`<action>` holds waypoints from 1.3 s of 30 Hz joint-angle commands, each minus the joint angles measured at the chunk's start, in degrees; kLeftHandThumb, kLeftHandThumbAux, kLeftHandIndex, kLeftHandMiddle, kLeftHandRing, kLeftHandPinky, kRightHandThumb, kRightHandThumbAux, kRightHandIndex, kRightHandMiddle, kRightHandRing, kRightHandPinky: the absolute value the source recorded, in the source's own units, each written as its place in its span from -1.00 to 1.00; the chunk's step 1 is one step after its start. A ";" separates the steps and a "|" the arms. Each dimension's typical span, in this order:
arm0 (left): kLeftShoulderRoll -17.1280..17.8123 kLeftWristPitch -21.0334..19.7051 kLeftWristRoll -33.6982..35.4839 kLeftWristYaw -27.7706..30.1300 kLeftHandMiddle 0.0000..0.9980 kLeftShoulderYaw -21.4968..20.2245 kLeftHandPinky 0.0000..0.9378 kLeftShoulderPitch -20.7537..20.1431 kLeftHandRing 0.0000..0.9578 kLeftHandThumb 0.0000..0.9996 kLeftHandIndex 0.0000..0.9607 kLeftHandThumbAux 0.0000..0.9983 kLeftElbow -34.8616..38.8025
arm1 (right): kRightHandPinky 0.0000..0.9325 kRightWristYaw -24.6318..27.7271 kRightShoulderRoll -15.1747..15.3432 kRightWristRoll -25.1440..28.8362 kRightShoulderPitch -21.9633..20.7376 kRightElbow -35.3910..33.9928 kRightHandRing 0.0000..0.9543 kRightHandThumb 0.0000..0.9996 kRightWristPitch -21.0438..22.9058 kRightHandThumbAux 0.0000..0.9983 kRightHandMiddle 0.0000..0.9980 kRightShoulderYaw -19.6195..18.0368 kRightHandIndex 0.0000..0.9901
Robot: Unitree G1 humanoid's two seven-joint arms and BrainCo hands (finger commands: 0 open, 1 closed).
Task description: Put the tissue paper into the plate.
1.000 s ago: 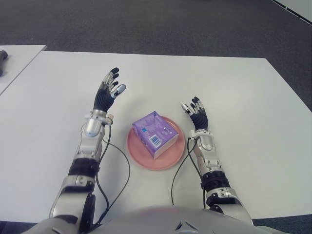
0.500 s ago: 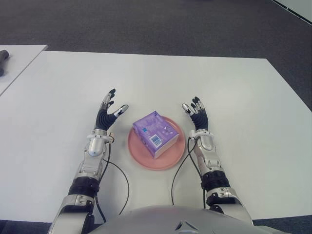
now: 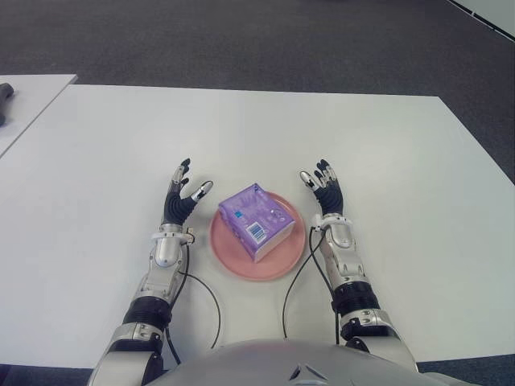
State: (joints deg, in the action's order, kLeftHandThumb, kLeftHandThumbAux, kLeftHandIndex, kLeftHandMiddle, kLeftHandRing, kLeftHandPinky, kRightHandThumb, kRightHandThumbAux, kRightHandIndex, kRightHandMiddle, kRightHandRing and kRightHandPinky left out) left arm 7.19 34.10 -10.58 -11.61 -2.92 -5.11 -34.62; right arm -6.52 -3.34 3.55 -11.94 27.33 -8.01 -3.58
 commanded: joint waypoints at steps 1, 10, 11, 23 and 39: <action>0.04 2.63 -1.03 -1.36 -1.00 0.54 -1.00 -0.25 -1.00 -1.00 -1.00 -0.06 -3.47 | -0.98 0.00 -0.54 0.10 2.93 3.29 -1.00 -0.59 3.02 0.32 -1.00 -0.43 -1.00; 0.15 6.68 -1.51 -2.94 -1.00 0.60 -1.00 -1.07 -1.00 -1.00 -1.00 -0.12 -8.56 | -0.98 0.52 -0.15 0.27 3.11 3.15 -1.00 -0.59 3.02 0.32 -1.00 -0.79 -1.00; 0.13 6.99 -1.55 -3.10 -1.00 0.62 -1.00 -1.16 -1.00 -1.00 -1.00 -0.13 -8.92 | -0.98 0.57 -0.12 0.28 3.13 3.12 -1.00 -0.59 3.03 0.32 -1.00 -0.83 -1.00; -1.30 8.23 2.69 0.37 -1.00 0.03 -1.00 -1.62 -1.00 -1.00 -1.00 -0.15 -11.48 | -0.98 1.02 0.09 0.31 3.47 2.59 -1.00 -0.59 3.21 0.32 -1.00 -1.12 -1.00; -3.94 8.17 12.78 10.40 -1.00 -1.12 -1.00 0.07 -1.00 -1.00 -1.00 0.05 -8.34 | -0.98 1.52 0.36 0.37 3.83 1.79 -1.00 -0.59 3.60 0.32 -1.00 -1.45 -1.00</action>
State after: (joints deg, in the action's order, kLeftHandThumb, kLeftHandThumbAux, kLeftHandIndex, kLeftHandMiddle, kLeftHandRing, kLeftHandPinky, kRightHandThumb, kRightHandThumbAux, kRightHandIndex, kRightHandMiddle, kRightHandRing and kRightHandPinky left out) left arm 4.96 42.49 0.52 -3.04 -3.84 -7.88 -41.44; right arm -4.84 -2.96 3.66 -11.28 26.72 -7.98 -4.44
